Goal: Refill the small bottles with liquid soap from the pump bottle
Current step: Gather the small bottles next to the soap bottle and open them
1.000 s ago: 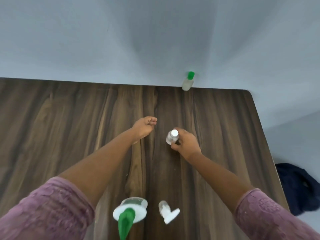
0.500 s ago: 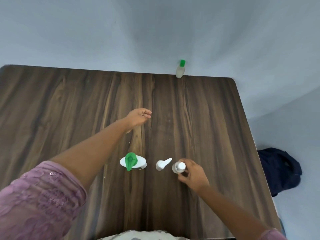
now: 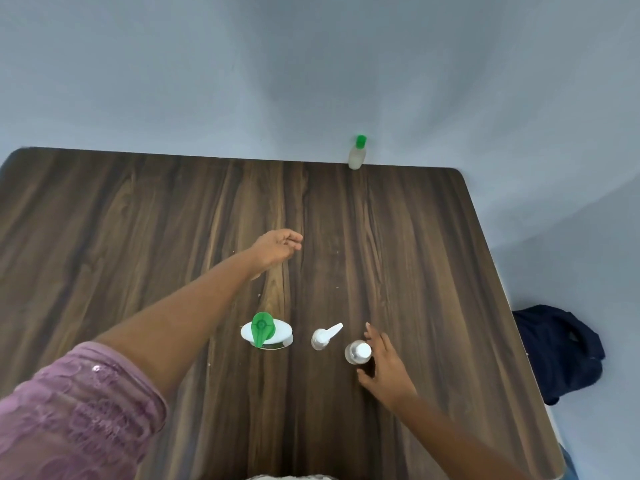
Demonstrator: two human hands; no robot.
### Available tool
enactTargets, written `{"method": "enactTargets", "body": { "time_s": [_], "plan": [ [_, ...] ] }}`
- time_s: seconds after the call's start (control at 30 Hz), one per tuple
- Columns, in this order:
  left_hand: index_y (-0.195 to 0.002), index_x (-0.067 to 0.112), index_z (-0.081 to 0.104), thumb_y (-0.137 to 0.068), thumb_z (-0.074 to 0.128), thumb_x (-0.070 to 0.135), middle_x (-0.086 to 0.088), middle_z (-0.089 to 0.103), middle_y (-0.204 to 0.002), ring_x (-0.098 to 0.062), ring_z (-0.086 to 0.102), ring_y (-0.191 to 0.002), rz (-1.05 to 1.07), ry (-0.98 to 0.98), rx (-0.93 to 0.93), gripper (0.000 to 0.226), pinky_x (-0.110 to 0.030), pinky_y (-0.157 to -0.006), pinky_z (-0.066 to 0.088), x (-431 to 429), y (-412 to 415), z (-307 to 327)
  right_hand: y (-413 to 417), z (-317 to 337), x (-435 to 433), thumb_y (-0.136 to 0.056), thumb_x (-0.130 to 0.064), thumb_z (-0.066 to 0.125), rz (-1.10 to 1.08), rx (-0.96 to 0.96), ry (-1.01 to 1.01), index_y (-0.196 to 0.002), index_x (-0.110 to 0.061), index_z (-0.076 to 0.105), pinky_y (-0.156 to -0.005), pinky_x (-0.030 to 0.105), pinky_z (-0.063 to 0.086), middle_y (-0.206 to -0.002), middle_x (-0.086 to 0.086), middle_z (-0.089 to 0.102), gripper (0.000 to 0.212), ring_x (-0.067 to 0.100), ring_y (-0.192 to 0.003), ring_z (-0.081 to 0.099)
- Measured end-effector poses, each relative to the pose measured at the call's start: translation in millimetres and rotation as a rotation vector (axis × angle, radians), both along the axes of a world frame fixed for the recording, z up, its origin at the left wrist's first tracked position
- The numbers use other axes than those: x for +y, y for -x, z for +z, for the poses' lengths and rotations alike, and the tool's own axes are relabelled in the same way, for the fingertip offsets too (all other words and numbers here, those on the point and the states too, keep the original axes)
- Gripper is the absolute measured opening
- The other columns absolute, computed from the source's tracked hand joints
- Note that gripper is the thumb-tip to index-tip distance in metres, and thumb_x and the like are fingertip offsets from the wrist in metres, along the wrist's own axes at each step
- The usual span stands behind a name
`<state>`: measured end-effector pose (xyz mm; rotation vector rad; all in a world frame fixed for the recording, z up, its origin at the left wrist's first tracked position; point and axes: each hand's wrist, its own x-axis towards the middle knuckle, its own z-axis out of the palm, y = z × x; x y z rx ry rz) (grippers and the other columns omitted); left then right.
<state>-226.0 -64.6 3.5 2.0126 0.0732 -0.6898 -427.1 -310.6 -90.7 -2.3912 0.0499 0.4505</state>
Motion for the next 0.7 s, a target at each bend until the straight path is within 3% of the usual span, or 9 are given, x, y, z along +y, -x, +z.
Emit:
{"method": "enactTargets", "body": {
  "time_s": [0.07,0.13,0.27,0.43,0.7],
  "plan": [
    [-0.115,0.015,0.057,-0.091,0.046,-0.002,-0.008,0.062,-0.117,-0.018,0.054,-0.116,-0.005,0.008,0.011,0.032,-0.034,-0.104,0.041,-0.9,-3.1,-1.4,-1.3,-6.7,-8.8,-0.078,-0.002,0.056,0.040,0.055,0.011,-0.153,-0.023,0.005,-0.108,0.025,0.035,-0.146,-0.009,0.023,0.093,0.006,-0.133,0.031],
    [-0.118,0.014,0.056,-0.092,0.045,-0.002,-0.006,0.061,-0.119,-0.017,0.054,-0.116,-0.006,0.015,0.022,0.033,-0.032,-0.103,0.041,-3.6,-7.7,-2.9,-7.5,-11.6,-21.9,-0.076,0.003,0.048,0.063,0.053,0.035,-0.152,-0.025,0.003,-0.112,0.028,0.032,-0.153,0.001,0.019,0.093,0.015,-0.139,0.030],
    [-0.123,0.016,0.054,-0.094,0.044,0.003,0.000,0.061,-0.119,-0.011,0.054,-0.114,-0.003,0.010,0.028,0.034,-0.026,-0.098,0.041,-9.8,-22.0,-9.7,-51.7,-4.8,-45.2,-0.081,0.007,0.049,-0.025,-0.040,0.038,-0.150,-0.020,0.017,-0.106,0.023,0.034,-0.146,0.004,0.032,0.081,0.017,-0.131,0.041],
    [-0.126,0.017,0.052,-0.094,0.043,0.002,0.001,0.059,-0.122,-0.011,0.052,-0.116,-0.006,0.039,0.015,0.036,-0.024,-0.095,0.041,-18.7,-52.2,-13.7,-156.9,13.3,-48.1,-0.086,0.006,0.058,-0.208,-0.184,-0.041,-0.145,-0.010,0.031,-0.095,0.028,0.044,-0.124,-0.002,0.042,0.067,0.019,-0.115,0.050],
    [-0.133,0.022,0.044,-0.091,0.045,-0.002,0.000,0.045,-0.139,-0.015,0.041,-0.130,0.044,0.072,-0.063,0.048,-0.026,-0.097,0.039,-45.2,-143.6,-26.4,-346.2,31.2,-12.7,-0.087,-0.007,0.067,-0.464,-0.240,-0.226,-0.141,-0.008,0.037,-0.095,0.022,0.040,-0.134,0.008,0.047,0.061,0.018,-0.118,0.051]
  ]
}}
